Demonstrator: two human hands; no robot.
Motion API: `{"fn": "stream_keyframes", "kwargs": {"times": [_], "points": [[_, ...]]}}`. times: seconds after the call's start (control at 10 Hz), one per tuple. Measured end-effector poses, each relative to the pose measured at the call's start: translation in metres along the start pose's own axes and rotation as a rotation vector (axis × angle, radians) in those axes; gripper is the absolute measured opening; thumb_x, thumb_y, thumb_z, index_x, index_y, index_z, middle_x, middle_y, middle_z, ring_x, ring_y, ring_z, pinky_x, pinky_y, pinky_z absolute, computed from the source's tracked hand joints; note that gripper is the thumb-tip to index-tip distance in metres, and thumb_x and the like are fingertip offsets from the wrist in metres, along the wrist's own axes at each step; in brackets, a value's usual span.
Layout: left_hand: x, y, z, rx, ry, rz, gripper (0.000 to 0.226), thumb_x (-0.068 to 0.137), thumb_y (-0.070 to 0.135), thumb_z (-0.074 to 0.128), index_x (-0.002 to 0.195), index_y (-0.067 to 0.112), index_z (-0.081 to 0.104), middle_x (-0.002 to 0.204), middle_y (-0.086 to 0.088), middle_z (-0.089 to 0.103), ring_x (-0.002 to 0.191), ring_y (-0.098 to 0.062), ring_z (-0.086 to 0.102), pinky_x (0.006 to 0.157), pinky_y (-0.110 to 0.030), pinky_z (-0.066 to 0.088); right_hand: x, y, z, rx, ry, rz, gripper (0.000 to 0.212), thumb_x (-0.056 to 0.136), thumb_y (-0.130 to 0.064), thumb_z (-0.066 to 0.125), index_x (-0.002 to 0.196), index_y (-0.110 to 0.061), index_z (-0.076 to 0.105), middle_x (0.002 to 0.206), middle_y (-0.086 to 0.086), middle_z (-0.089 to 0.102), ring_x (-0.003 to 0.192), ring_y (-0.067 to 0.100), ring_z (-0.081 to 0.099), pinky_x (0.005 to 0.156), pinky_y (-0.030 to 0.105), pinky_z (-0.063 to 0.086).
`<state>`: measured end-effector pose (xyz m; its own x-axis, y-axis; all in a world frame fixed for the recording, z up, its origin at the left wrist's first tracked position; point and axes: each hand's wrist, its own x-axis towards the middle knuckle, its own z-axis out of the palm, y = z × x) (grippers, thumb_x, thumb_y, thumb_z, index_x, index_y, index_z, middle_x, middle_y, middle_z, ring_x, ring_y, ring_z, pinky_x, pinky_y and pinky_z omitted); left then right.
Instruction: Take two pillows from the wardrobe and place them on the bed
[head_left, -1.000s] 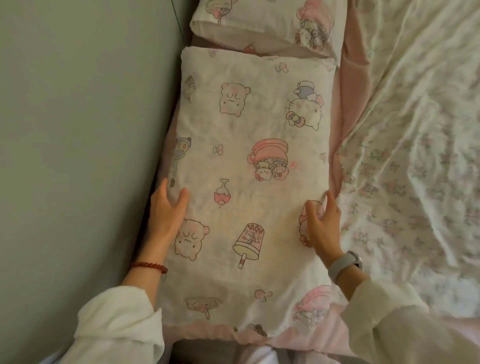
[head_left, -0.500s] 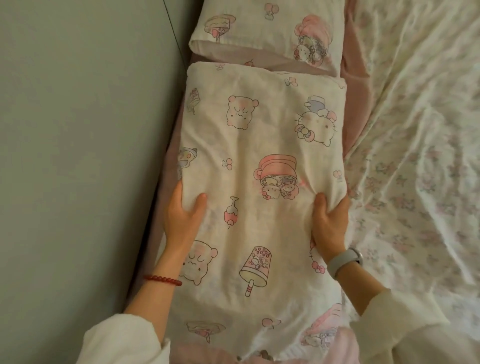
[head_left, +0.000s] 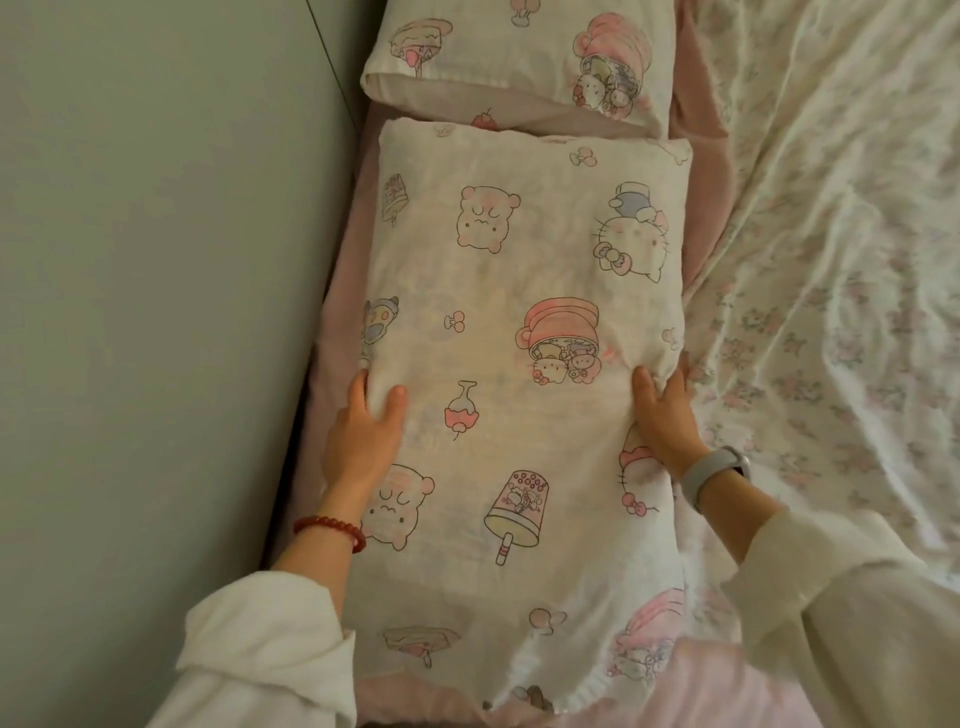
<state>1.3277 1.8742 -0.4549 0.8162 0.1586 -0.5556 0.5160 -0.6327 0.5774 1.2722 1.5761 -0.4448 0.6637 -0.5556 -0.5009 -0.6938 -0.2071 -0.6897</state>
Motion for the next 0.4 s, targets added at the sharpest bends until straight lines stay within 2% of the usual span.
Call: {"fn": "stream_keyframes", "kwargs": {"times": [0.1, 0.2, 0.3, 0.4], "points": [[-0.006, -0.007, 0.000, 0.026, -0.042, -0.091, 0.075, 0.074, 0.071, 0.029, 0.137, 0.031, 0.022, 0.131, -0.013, 0.049, 0.112, -0.035, 0.048, 0.097, -0.053, 0.039, -0.005, 0.002, -0.007, 0.061, -0.128, 0.063, 0.058, 0.092, -0.041, 0.039, 0.139, -0.016, 0.016, 0.143, 0.012, 0.037, 0.127, 0.032, 0.039, 0.107, 0.044, 0.033], [-0.018, 0.001, 0.001, 0.193, 0.111, -0.115, 0.071, 0.082, 0.064, 0.032, 0.140, 0.026, 0.018, 0.143, -0.017, 0.036, 0.124, -0.040, 0.038, 0.103, -0.059, 0.028, -0.017, -0.010, -0.014, 0.049, -0.110, 0.076, 0.063, 0.092, -0.041, 0.040, 0.142, -0.017, 0.011, 0.147, 0.013, 0.030, 0.131, 0.032, 0.033, 0.108, 0.052, 0.031], [-0.040, 0.024, 0.012, 0.371, 0.313, 0.145, 0.065, 0.087, 0.050, 0.042, 0.142, 0.024, 0.018, 0.151, -0.014, 0.023, 0.136, -0.037, 0.021, 0.106, -0.064, 0.013, -0.031, -0.031, -0.022, 0.007, 0.038, -0.057, 0.059, 0.092, -0.030, 0.043, 0.141, -0.015, 0.014, 0.147, 0.015, 0.028, 0.132, 0.031, 0.031, 0.109, 0.048, 0.030], [-0.063, 0.045, 0.042, 0.514, 0.212, 0.413, 0.067, 0.086, 0.054, 0.040, 0.143, 0.029, 0.015, 0.155, -0.010, 0.012, 0.141, -0.032, 0.007, 0.108, -0.064, 0.005, -0.045, -0.066, -0.044, 0.269, 0.085, -0.208, 0.048, 0.089, -0.024, 0.049, 0.134, -0.017, 0.034, 0.134, 0.012, 0.047, 0.113, 0.021, 0.050, 0.096, 0.042, 0.044]]}}
